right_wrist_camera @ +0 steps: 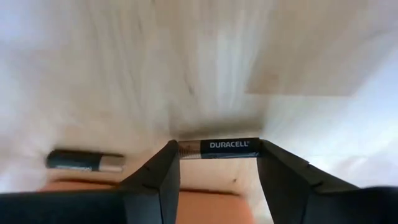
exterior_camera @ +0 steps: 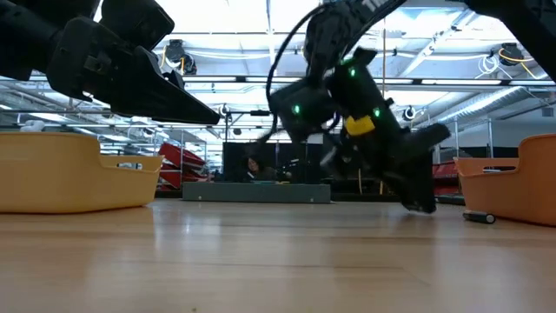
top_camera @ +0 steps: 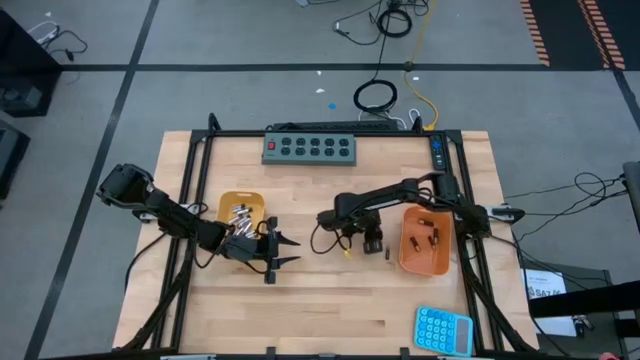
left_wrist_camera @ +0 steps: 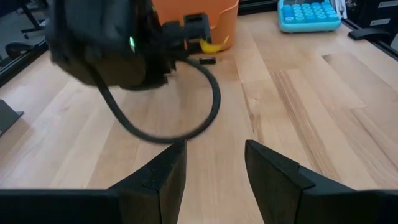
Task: Sort batteries
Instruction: Put the black battery into the orange bin
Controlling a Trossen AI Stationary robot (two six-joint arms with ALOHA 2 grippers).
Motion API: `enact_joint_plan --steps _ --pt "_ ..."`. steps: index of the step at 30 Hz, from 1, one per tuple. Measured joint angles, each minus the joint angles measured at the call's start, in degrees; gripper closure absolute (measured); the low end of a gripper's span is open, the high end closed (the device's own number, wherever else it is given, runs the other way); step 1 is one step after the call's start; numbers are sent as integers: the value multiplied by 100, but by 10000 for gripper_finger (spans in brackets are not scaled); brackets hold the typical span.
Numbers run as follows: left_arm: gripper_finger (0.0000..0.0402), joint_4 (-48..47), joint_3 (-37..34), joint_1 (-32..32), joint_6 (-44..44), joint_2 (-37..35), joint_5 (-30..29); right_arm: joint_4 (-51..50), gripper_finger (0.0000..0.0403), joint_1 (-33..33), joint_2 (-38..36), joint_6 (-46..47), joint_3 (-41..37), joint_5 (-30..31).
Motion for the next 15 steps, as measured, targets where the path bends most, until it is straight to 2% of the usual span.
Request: enact_joint_plan --steps 9,13,15 --pt "228 3 -2 -4 -4 0 1 -663 241 6 -735 613 -1 5" --pt "228 0 -2 -4 -9 2 0 -915 241 5 -1303 1098 -12 -404" --pt "228 0 -2 -4 -11 2 0 -889 241 -8 -1632 1414 -33 -992"
